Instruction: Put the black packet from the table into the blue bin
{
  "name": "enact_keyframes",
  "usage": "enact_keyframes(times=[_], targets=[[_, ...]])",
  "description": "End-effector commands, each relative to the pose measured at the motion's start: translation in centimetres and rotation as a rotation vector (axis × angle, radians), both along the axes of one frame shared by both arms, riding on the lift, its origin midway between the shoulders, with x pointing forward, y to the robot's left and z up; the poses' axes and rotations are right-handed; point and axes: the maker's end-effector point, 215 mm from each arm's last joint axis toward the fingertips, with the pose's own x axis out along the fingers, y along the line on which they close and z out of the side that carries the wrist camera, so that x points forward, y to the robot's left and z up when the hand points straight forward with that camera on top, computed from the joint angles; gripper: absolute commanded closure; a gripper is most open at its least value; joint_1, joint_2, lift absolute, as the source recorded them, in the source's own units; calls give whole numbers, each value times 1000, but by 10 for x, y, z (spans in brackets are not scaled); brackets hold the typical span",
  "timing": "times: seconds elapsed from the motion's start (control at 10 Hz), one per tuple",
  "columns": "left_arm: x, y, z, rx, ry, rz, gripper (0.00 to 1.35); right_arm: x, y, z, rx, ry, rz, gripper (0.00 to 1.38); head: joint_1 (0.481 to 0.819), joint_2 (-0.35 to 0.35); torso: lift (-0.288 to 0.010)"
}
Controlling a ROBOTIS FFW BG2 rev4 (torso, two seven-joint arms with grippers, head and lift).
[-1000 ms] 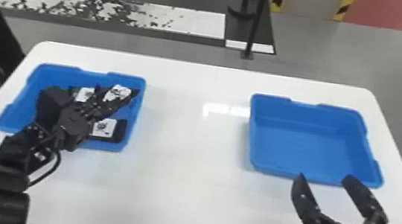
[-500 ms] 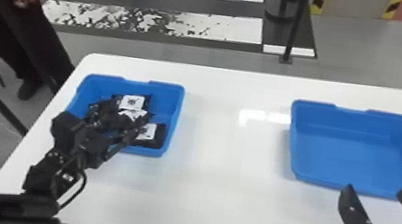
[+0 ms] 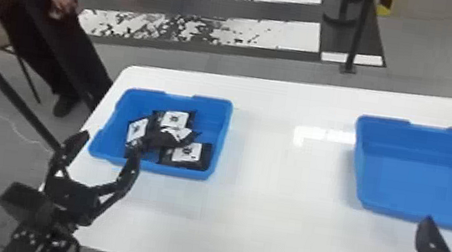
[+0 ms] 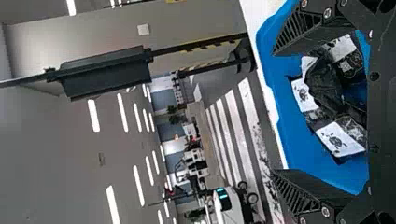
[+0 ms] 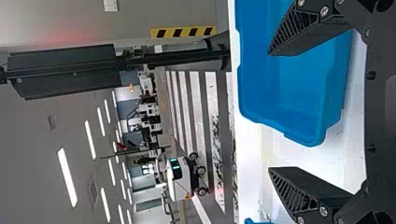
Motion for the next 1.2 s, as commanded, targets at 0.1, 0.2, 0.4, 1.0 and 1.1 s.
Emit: enact_keyframes(times=[0.1,0.2,0.4,1.0,1.1], targets=[[-44,-10,-11,-125,3,84,142,-1,1,0,-7,1,2,136,695,251,-110],[-50,-10,-11,-149,-6,108,144,-1,1,0,-7,1,2,136,695,254,-110],[-49,-16,-12,-182,-12,112,144,-1,1,0,-9,1,1,136,695,250,-110],[-45,-42,-11,-279,-31,95,144,2,1,6,-23,-13,4,137,695,197,-110],[-45,-42,-11,-286,-32,96,144,2,1,6,-23,-13,4,137,695,194,-110]])
